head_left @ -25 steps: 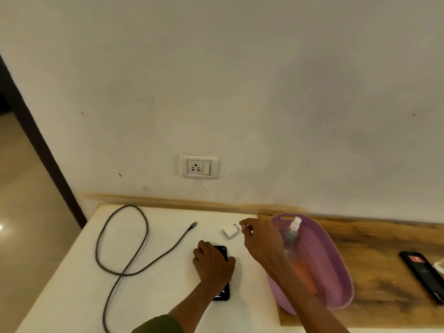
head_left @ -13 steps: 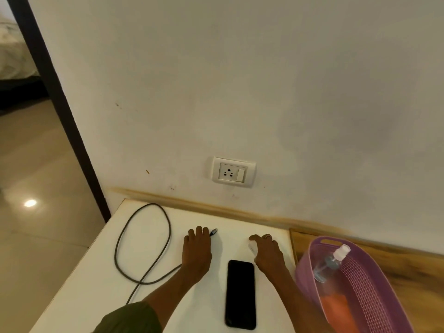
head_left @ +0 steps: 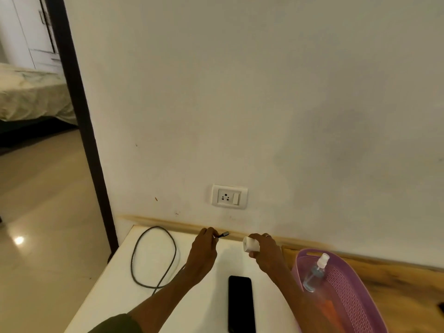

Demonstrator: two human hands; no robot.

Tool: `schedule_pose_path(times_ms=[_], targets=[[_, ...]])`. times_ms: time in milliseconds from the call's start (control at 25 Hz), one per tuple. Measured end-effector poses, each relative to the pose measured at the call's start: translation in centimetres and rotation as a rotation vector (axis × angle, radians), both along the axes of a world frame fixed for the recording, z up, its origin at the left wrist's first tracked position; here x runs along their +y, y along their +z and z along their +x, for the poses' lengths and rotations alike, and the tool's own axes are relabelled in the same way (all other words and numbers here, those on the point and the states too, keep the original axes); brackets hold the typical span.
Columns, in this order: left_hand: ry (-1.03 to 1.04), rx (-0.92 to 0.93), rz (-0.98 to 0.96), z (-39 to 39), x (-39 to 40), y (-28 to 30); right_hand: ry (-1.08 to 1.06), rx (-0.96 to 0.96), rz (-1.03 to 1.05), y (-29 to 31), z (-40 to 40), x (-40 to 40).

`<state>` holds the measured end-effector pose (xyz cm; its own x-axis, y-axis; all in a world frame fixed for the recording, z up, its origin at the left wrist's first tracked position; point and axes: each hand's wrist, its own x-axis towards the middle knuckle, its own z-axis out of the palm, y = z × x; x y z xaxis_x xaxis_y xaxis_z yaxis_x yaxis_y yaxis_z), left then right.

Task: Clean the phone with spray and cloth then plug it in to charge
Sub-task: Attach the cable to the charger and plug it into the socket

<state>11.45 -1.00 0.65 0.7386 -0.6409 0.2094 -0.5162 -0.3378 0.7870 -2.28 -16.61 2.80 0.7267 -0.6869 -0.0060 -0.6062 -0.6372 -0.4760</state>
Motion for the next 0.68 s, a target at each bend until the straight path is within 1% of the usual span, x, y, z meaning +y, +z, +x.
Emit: schedule_pose_path(times_ms=[120, 200, 480, 680], targets=[[-0.035, -0.011, -0.148, 0.0, 0.9, 3.7, 0.018, -0.051, -0.024, 4.4, 0.0, 1.1], [-0.065, -0.012, -0.212, -0.1, 1.6, 6.2, 0.019, -0.088, -0.023, 6.9, 0.0, 1.7], [-0.102, -0.140, -0.283, -0.6, 3.2, 12.7, 0.045, -0.152, -0.061, 12.3, -0.2, 3.3], [-0.111, -0.178, -0.262, -1.3, 3.5, 14.2, 0.055, -0.163, -0.089, 14.3, -1.3, 3.8]])
